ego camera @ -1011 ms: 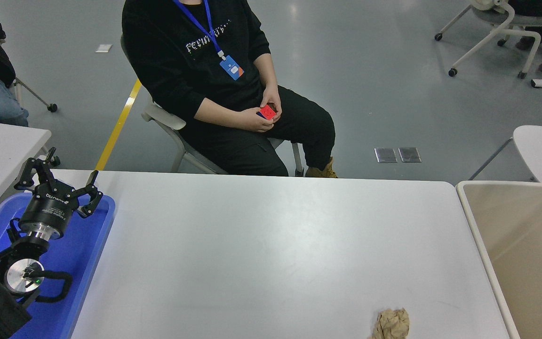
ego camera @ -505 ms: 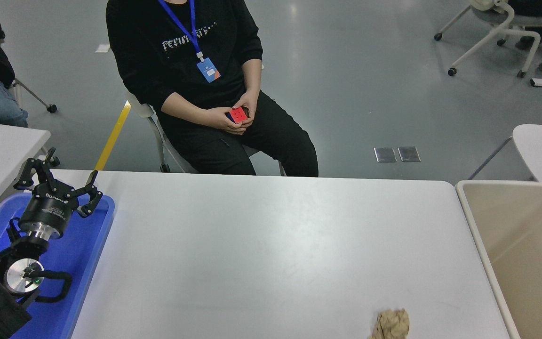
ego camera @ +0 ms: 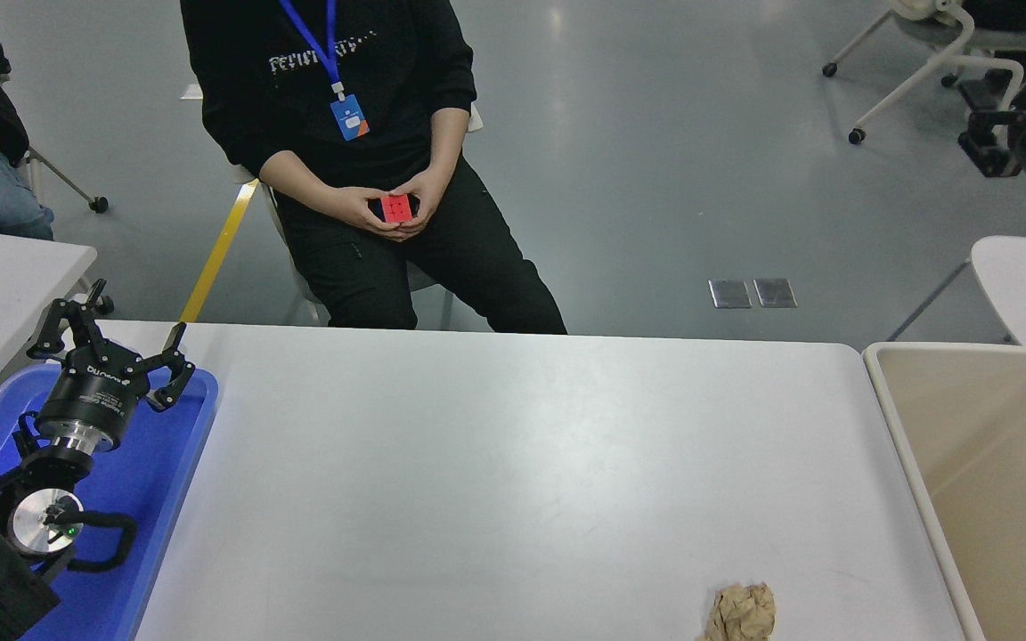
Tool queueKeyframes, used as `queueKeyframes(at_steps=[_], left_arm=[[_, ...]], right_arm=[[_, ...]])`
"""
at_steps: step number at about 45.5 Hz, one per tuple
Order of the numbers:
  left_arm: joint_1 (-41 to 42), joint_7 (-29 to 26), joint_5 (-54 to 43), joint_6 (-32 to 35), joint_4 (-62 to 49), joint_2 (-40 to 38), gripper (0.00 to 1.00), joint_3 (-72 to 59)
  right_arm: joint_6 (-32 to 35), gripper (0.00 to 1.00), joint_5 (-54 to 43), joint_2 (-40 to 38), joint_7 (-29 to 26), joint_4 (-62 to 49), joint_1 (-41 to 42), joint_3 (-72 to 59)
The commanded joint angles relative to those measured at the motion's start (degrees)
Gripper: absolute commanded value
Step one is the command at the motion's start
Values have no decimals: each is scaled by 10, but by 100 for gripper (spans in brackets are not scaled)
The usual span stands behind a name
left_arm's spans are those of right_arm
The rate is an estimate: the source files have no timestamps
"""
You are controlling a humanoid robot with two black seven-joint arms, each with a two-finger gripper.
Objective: Clean the table surface
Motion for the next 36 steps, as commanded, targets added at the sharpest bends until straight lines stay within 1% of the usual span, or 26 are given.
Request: queueKeyframes(at_steps=[1, 14, 21, 27, 36], left_arm=[[0, 0, 0, 0, 0, 0, 100, 0], [0, 0, 0, 0, 0, 1, 100, 0], [0, 0, 0, 0, 0, 0, 100, 0], [0, 0, 0, 0, 0, 0, 100, 0], [0, 0, 0, 0, 0, 0, 100, 0]], right_arm=[[23, 99, 5, 36, 4, 14, -85, 44], [24, 99, 4, 96, 9, 7, -164, 84], [25, 99, -3, 122, 37, 5, -196, 119], [25, 99, -4, 136, 58, 5, -210, 127], [25, 99, -4, 145, 60, 5, -224, 128]])
